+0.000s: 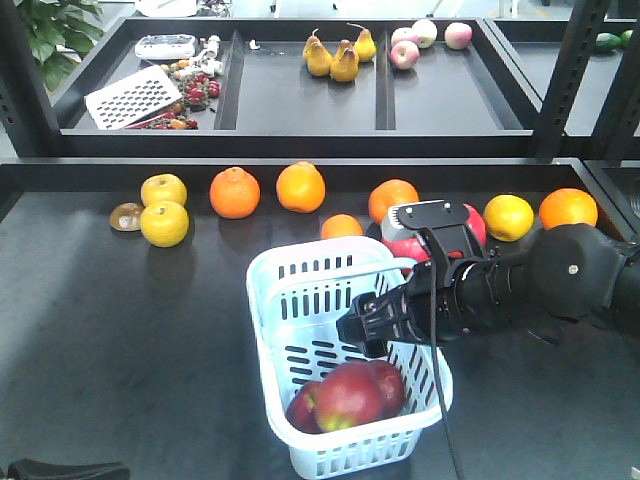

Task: Pick three apples into basket with both arms

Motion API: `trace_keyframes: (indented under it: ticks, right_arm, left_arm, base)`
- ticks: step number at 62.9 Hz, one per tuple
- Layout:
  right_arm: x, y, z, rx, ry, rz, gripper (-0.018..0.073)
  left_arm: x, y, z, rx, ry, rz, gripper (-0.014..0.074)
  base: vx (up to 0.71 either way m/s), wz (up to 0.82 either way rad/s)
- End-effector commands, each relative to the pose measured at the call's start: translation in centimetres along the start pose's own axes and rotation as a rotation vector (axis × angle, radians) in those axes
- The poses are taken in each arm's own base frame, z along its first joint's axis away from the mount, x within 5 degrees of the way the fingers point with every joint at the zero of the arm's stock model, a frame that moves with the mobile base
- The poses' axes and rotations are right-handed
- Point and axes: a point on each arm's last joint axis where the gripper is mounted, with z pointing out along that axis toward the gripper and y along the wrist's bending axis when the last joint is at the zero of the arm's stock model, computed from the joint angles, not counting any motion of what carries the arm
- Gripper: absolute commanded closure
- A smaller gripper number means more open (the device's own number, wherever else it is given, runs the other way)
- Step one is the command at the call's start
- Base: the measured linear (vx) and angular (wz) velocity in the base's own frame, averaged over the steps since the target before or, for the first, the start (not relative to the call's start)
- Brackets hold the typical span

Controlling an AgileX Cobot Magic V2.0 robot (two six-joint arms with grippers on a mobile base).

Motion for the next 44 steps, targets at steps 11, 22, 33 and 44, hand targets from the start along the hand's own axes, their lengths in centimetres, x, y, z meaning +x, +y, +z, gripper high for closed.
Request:
trace_keyframes:
  ticks: [11,22,33,44]
  right_arm:
    - [-1.4,1.4,-4.2,-0.036,-0.102,-0.119,0.0179]
    - [-0.7,2.4,-8.5,-0.025,-0.153,-0.219,0.0571]
    - [1.8,2.6,-12.1,0.012,-0.233,-0.214,0.0568]
    - [6.8,1.7,-12.6,0.077,-0.273,-0.172,0.0568]
  left_arm:
    - [-1.2,0.0,-0.3,-0.015,-0.070,-0.027,0.0603]
    - [-1.2,0.0,-0.3,-0.015,-0.069,-0.026,0.0603]
    - [-1.2,0.0,-0.3,-0.014,-0.068,-0.026,0.0603]
    - [-1.2,0.0,-0.3,-0.015,-0.068,-0.025,0.0603]
  base:
    - [0.00,0.00]
    - [0.00,0.00]
    - [0.00,0.00]
    - [0.00,0.00]
